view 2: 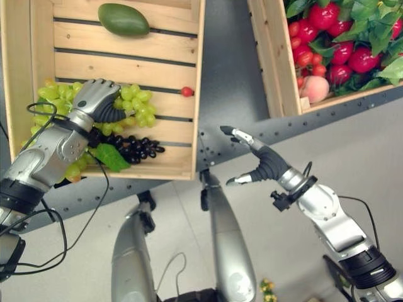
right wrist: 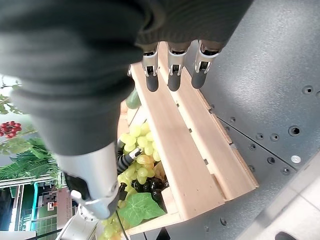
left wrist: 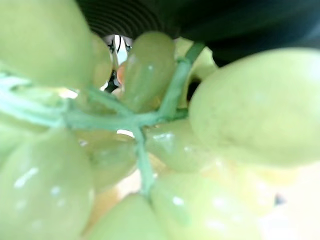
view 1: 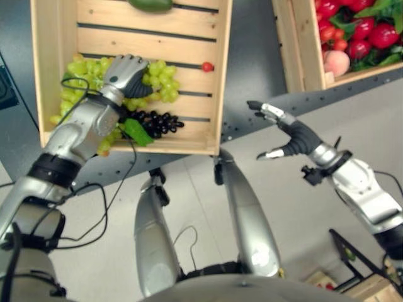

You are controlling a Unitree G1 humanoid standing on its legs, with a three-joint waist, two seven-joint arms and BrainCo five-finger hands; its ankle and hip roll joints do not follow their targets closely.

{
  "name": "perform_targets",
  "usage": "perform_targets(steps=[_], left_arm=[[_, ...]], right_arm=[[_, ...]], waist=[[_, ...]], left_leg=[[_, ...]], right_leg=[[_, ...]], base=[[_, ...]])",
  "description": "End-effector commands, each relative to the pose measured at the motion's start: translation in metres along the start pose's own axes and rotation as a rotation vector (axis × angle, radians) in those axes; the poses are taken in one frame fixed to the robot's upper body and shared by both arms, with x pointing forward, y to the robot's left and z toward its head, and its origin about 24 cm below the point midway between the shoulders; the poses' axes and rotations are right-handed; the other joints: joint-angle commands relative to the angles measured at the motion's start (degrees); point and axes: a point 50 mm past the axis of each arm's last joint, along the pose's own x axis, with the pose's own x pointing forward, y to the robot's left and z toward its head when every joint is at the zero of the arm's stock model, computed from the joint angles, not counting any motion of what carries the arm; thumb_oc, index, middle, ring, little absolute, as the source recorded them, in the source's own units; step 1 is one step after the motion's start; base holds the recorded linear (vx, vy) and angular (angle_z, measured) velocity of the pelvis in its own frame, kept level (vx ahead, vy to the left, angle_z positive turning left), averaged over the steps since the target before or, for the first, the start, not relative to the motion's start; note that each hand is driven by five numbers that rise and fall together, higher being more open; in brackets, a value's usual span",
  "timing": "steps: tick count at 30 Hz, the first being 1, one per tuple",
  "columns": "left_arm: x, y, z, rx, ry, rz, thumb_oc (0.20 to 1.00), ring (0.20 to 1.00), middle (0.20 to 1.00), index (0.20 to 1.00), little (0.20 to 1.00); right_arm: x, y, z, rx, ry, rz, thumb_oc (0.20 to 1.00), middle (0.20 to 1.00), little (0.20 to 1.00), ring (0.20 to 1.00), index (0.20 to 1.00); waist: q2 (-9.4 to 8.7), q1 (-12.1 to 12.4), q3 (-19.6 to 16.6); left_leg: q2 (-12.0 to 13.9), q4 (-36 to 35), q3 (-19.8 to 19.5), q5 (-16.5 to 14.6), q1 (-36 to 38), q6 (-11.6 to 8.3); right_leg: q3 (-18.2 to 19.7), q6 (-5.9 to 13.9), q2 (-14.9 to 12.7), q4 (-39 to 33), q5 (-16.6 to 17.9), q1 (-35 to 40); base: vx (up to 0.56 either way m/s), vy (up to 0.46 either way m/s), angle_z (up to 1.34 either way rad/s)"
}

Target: Pick up the fruits from the basket on one side to the basket on the other side

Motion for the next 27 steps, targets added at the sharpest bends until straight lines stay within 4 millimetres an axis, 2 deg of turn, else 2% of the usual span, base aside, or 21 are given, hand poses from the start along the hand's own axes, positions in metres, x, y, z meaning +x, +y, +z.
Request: perform_targets(steps=[1, 3, 4, 9, 10, 17, 20, 23, 24, 27], left_arm=[[-0.015, 0.015, 0.004, -0.112, -0.025, 0.111, 0.2, 0.2, 0.2, 0.2, 0.2], [-0.023, 0.02, 0.004, -0.163, -0.024, 0.145, 0.2, 0.2, 0.2, 0.2, 0.2], [-0.03, 0.024, 0.005, -0.218, -0.022, 0.182, 0.2, 0.2, 0.2, 0.2, 0.2], [-0.04, 0.032, 0.008, -0.293, -0.038, 0.226, 0.2, 0.2, 0.2, 0.2, 0.2], [-0.046, 0.035, 0.01, -0.362, -0.042, 0.261, 0.2, 0.2, 0.2, 0.2, 0.2], [-0.054, 0.04, 0.02, -0.531, -0.095, 0.308, 0.2, 0.2, 0.2, 0.2, 0.2], [-0.055, 0.042, 0.026, -0.67, -0.137, 0.319, 0.2, 0.2, 0.2, 0.2, 0.2], [-0.055, 0.042, 0.028, -0.696, -0.149, 0.316, 0.2, 0.2, 0.2, 0.2, 0.2], [-0.053, 0.044, 0.033, -0.752, -0.186, 0.309, 0.2, 0.2, 0.2, 0.2, 0.2], [-0.051, 0.045, 0.04, -0.86, -0.246, 0.285, 0.2, 0.2, 0.2, 0.2, 0.2]], right_arm=[[-0.007, -0.005, 0.014, -0.024, -0.079, -0.029, 1.0, 1.0, 1.0, 1.0, 1.0], [-0.009, -0.005, 0.009, -0.018, -0.053, -0.03, 1.0, 1.0, 1.0, 1.0, 1.0], [-0.012, -0.004, 0.001, -0.013, -0.009, -0.033, 1.0, 1.0, 1.0, 1.0, 1.0], [-0.014, -0.006, -0.006, -0.035, 0.034, -0.029, 1.0, 1.0, 1.0, 1.0, 1.0], [-0.018, -0.01, -0.012, -0.052, 0.071, -0.043, 1.0, 1.0, 1.0, 1.0, 1.0], [-0.025, -0.023, -0.034, -0.085, 0.182, -0.113, 1.0, 1.0, 1.0, 1.0, 1.0], [-0.027, -0.032, -0.044, -0.089, 0.23, -0.147, 1.0, 1.0, 1.0, 1.0, 1.0], [-0.027, -0.036, -0.045, -0.09, 0.237, -0.161, 1.0, 1.0, 1.0, 1.0, 1.0], [-0.025, -0.043, -0.048, -0.064, 0.236, -0.198, 1.0, 1.0, 1.0, 1.0, 1.0], [-0.015, -0.056, -0.034, -0.055, 0.178, -0.176, 1.0, 1.0, 1.0, 1.0, 1.0]], waist=[[0.0, 1.68, -0.76], [0.3, 2.23, -0.76], [0.61, 2.67, -0.76], [0.75, 3.05, -0.76], [0.87, 3.44, -0.76], [1.52, 4.57, -1.41], [2.09, 5.31, -2.66], [2.24, 5.4, -2.78], [2.67, 5.85, -3.68], [3.28, 6.53, -4.85]], left_leg=[[0.62, 1.86, -1.43, 1.43, -1.88, 2.75], [0.43, 1.88, -1.41, 1.31, -0.9, 2.76], [0.22, 1.81, -1.47, 1.18, 0.28, 2.71], [0.07, 1.39, -1.51, 1.07, 2.19, 2.66], [-0.09, 1.08, -1.43, 1.03, 3.49, 2.7], [-0.74, -1.06, -1.56, 1.22, 8.68, 2.73], [-1.46, -2.39, -2.0, 1.33, 11.59, 2.72], [-1.66, -2.73, -2.18, 1.41, 12.48, 2.66], [-2.07, -3.5, -2.45, 1.82, 13.78, 2.72], [-2.62, -3.94, -2.77, 1.3, 16.52, 2.57]], right_leg=[[1.82, 8.08, -3.07, 1.69, -4.99, 2.19], [1.69, 8.05, -3.28, 1.84, -5.16, 3.27], [1.61, 7.98, -3.43, 2.01, -5.34, 4.49], [1.44, 8.0, -3.63, 1.71, -5.47, 6.53], [1.24, 8.0, -3.77, 1.58, -5.58, 7.77], [0.36, 8.29, -4.81, 0.75, -5.96, 13.13], [-0.21, 8.43, -5.42, 0.54, -6.42, 16.21], [-0.6, 8.52, -5.69, 0.48, -6.53, 17.32], [-0.99, 8.6, -6.13, 0.01, -6.5, 18.94], [-1.75, 8.92, -6.79, 0.16, -7.24, 21.96]], base=[[0.01, 0.022, 0.04], [0.01, 0.017, 0.06], [0.01, 0.021, 0.05], [0.01, 0.019, 0.05], [0.0, 0.0, 0.0], [0.03, 0.017, 0.08], [0.05, 0.014, 0.13], [0.04, 0.009, 0.07], [0.09, 0.024, 0.2], [0.07, 0.024, 0.24]])
